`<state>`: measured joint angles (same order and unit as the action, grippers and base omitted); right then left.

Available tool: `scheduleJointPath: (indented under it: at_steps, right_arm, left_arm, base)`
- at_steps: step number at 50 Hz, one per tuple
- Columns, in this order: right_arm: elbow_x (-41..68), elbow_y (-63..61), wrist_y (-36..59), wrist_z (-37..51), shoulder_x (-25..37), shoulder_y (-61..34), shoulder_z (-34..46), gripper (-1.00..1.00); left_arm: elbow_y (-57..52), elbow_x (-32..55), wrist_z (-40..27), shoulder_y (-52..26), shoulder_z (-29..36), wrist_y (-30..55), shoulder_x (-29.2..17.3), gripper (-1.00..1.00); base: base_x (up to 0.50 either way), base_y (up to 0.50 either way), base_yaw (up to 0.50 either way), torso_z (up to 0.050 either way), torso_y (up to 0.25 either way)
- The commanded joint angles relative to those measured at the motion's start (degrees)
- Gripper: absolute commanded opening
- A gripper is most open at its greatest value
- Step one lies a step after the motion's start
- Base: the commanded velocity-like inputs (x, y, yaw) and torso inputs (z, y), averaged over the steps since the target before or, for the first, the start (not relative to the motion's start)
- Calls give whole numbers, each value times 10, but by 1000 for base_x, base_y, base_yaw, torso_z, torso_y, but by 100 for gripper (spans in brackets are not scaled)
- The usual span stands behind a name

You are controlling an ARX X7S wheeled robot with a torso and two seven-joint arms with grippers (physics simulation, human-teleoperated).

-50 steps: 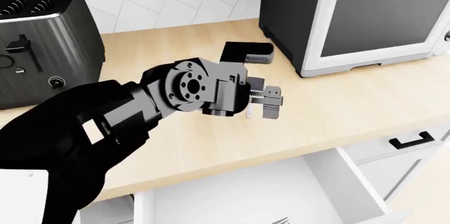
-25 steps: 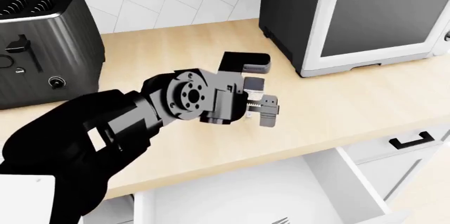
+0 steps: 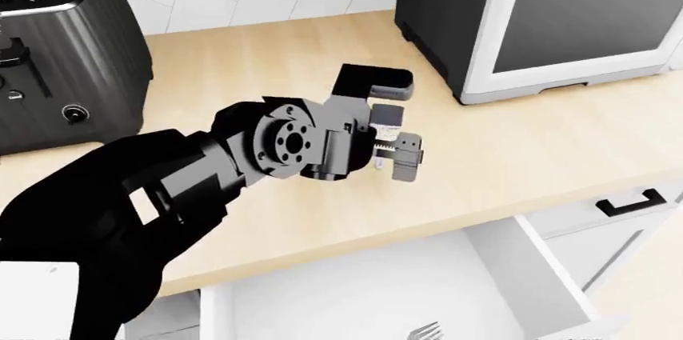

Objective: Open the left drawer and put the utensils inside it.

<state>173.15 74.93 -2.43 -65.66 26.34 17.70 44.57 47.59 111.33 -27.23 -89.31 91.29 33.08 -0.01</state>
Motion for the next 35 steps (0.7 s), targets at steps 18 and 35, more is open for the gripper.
scheduleJointPath:
  at_steps: [18,35]
  right_arm:
    - [12,0,-5,-5,1,-5,15,100]
    - [13,0,-6,-5,1,-6,16,100]
  left_arm:
    - [-11,-12,1,-3,0,18,0,100]
    - [-55,2,-2,-7,-1,3,0,100]
  base:
    - [1,0,0,0,-27]
    - [0,0,0,0,0]
